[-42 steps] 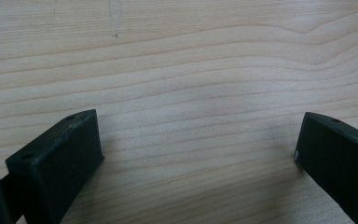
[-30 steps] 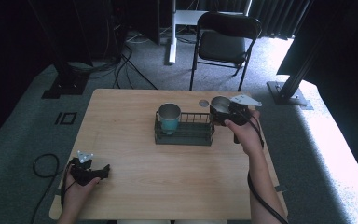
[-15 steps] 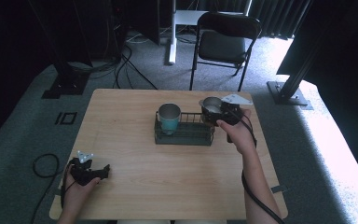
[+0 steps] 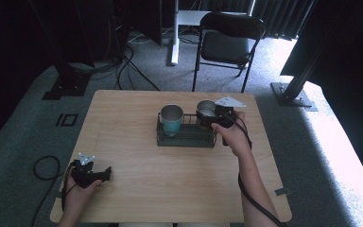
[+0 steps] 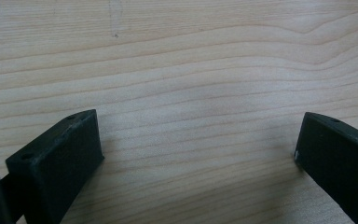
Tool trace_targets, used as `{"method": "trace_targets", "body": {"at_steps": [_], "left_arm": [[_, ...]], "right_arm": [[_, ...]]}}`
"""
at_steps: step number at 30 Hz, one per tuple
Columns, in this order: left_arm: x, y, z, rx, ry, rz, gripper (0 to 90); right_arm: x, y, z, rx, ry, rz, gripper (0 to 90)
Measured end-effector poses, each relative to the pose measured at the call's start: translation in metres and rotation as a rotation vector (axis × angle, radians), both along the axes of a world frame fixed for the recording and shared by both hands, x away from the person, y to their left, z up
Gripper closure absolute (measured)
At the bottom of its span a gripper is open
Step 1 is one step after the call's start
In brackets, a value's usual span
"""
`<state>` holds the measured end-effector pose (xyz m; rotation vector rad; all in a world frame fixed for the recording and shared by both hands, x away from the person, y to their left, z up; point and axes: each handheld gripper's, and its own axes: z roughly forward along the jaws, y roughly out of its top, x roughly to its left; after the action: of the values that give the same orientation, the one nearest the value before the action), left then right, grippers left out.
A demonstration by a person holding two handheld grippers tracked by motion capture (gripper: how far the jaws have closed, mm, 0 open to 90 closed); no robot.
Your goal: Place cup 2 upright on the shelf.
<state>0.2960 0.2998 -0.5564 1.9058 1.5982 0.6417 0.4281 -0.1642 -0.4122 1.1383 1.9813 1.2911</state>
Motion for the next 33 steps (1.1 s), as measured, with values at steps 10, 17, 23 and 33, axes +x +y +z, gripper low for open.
{"method": "trace_targets", "body": {"at_steps": [10, 17, 23, 33], "left_arm": [[0.0, 0.0, 0.0, 0.0, 0.0, 0.0, 1.1], [0.0, 0.0, 0.0, 0.0, 0.0, 0.0, 1.1], [0.0, 0.0, 0.0, 0.0, 0.0, 0.0, 1.1], [0.0, 0.0, 0.0, 0.0, 0.0, 0.0, 1.1]], "right_arm": [[0.003, 0.012, -0.008, -0.011, 0.011, 0.02, 13.2], [0.005, 0.016, -0.015, -0.016, 0.021, 0.025, 13.2], [0.008, 0.016, -0.024, -0.016, 0.032, 0.014, 13.2], [0.011, 0.024, -0.039, -0.033, 0.053, 0.025, 13.1]]}}
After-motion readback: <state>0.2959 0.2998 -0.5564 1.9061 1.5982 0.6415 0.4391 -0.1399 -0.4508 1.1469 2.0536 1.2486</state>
